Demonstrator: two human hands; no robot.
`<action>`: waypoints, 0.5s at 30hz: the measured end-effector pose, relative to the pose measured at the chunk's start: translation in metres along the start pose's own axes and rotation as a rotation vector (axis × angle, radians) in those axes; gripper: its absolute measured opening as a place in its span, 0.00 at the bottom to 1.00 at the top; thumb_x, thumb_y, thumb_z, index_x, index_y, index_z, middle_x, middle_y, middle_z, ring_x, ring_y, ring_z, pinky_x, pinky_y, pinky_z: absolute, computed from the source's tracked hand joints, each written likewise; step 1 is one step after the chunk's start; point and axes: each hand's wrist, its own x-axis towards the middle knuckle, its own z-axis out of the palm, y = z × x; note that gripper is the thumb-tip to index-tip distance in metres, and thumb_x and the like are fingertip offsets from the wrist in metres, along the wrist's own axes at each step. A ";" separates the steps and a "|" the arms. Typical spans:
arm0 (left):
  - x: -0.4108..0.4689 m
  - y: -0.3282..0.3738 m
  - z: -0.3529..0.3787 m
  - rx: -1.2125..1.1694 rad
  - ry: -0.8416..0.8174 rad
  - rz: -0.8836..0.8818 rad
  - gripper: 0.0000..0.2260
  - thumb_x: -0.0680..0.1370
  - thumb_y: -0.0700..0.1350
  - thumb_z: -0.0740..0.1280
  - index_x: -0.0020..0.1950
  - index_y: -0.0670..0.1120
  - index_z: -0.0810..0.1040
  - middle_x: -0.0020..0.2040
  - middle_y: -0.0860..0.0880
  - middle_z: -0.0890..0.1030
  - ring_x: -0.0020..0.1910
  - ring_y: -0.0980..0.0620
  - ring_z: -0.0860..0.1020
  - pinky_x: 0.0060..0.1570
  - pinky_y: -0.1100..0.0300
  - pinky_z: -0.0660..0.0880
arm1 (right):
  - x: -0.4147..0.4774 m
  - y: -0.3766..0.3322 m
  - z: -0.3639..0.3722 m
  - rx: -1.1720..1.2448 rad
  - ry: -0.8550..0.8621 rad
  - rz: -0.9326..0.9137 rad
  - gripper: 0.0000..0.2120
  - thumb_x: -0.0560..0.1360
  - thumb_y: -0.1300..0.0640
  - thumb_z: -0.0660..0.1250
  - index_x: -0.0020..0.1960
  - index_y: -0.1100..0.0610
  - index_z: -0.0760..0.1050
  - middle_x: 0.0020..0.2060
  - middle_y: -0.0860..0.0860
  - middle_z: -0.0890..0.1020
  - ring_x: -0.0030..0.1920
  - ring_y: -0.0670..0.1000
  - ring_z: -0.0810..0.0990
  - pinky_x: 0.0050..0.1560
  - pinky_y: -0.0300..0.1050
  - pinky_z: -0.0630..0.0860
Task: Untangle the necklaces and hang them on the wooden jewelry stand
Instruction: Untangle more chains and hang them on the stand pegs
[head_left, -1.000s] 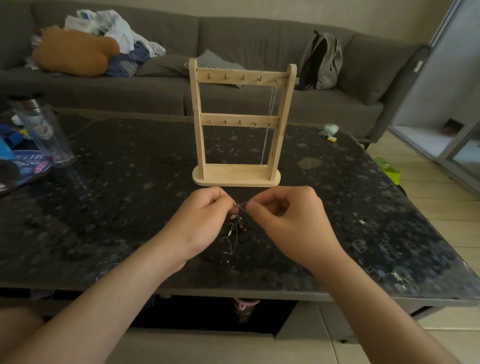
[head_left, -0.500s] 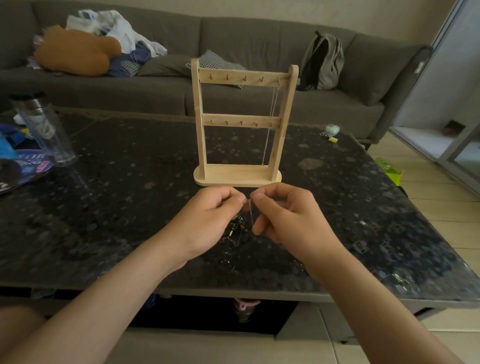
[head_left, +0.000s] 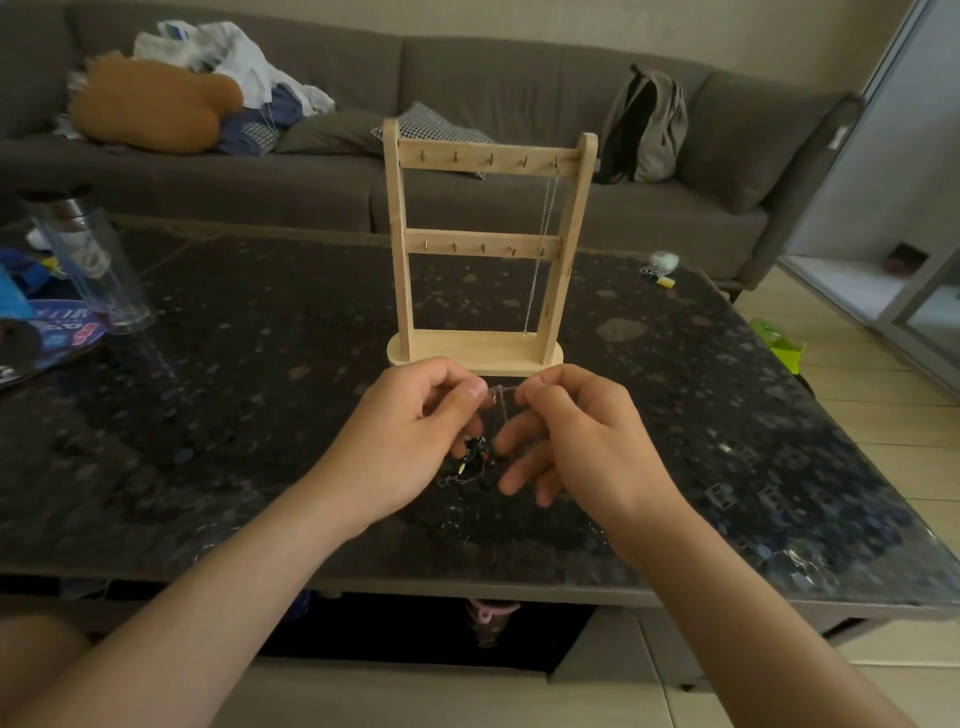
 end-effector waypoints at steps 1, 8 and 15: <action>0.000 0.000 0.000 0.007 -0.004 -0.014 0.10 0.87 0.50 0.64 0.51 0.52 0.83 0.41 0.52 0.85 0.39 0.56 0.83 0.46 0.58 0.82 | 0.000 0.000 0.001 0.016 0.013 0.005 0.09 0.87 0.57 0.61 0.53 0.60 0.77 0.39 0.56 0.86 0.32 0.61 0.86 0.25 0.45 0.74; -0.001 0.000 0.003 -0.174 -0.068 -0.115 0.17 0.89 0.50 0.61 0.45 0.46 0.84 0.36 0.50 0.77 0.34 0.54 0.77 0.48 0.44 0.87 | 0.001 0.003 0.002 0.012 0.042 0.013 0.10 0.84 0.58 0.64 0.46 0.58 0.79 0.31 0.48 0.73 0.27 0.45 0.68 0.27 0.39 0.65; 0.001 -0.001 0.001 -0.269 -0.142 -0.214 0.15 0.89 0.47 0.63 0.55 0.49 0.89 0.39 0.48 0.74 0.34 0.57 0.75 0.49 0.55 0.83 | 0.000 -0.001 -0.001 0.043 0.025 0.064 0.12 0.86 0.56 0.63 0.51 0.58 0.84 0.27 0.47 0.69 0.27 0.46 0.64 0.27 0.41 0.60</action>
